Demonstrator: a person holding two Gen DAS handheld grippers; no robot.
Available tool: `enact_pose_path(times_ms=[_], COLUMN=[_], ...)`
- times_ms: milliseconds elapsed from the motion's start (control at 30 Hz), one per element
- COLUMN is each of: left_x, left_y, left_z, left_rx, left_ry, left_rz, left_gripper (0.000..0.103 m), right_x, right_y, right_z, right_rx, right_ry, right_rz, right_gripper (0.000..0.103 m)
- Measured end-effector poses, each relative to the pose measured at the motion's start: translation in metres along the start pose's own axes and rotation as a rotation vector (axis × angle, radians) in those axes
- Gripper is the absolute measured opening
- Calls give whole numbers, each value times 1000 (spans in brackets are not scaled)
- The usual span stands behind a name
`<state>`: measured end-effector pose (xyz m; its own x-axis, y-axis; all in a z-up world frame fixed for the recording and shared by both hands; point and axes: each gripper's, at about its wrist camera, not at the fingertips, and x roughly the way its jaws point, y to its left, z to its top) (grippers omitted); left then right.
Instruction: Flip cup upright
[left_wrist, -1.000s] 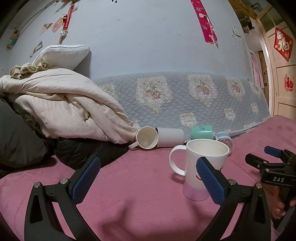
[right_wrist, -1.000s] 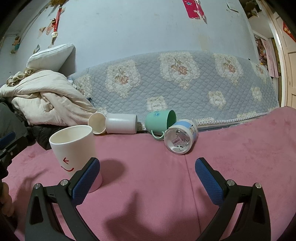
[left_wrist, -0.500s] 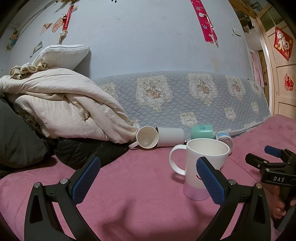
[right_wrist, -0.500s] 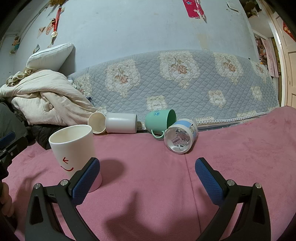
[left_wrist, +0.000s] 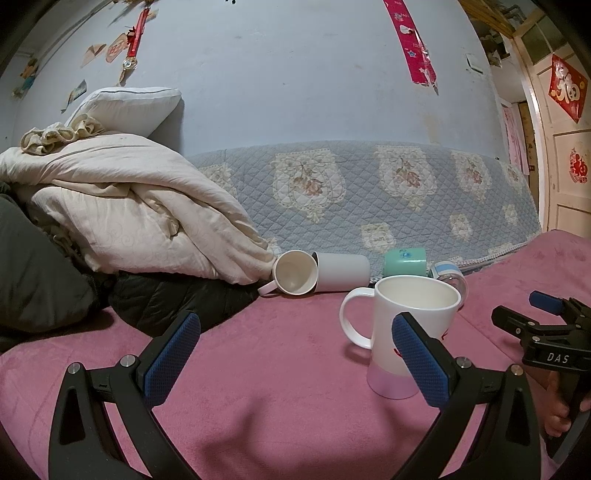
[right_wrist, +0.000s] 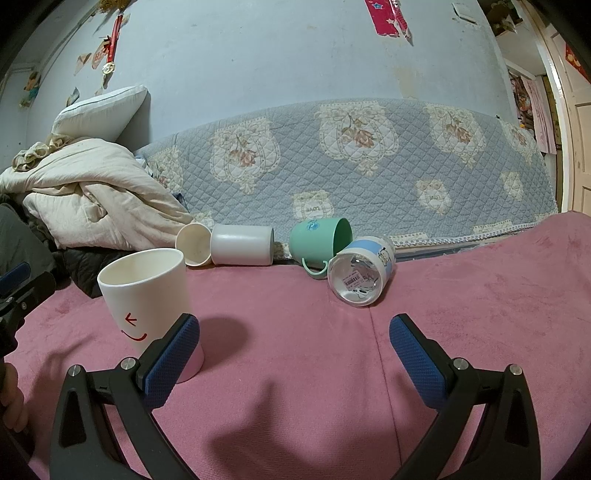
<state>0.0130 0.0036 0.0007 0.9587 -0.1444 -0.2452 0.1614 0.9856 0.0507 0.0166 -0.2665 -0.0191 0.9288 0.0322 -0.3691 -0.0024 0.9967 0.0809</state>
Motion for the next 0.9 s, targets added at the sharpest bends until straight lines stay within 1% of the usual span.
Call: enact_pose_path(times_ms=[900], left_x=[0], left_y=[0], left_z=[0], left_rx=[0], left_ry=[2], left_rz=[2], left_gripper=[103], right_x=[1], right_y=[2], right_z=[-2], right_rx=[-7], right_ry=[9], right_rz=[0], right_gripper=[103])
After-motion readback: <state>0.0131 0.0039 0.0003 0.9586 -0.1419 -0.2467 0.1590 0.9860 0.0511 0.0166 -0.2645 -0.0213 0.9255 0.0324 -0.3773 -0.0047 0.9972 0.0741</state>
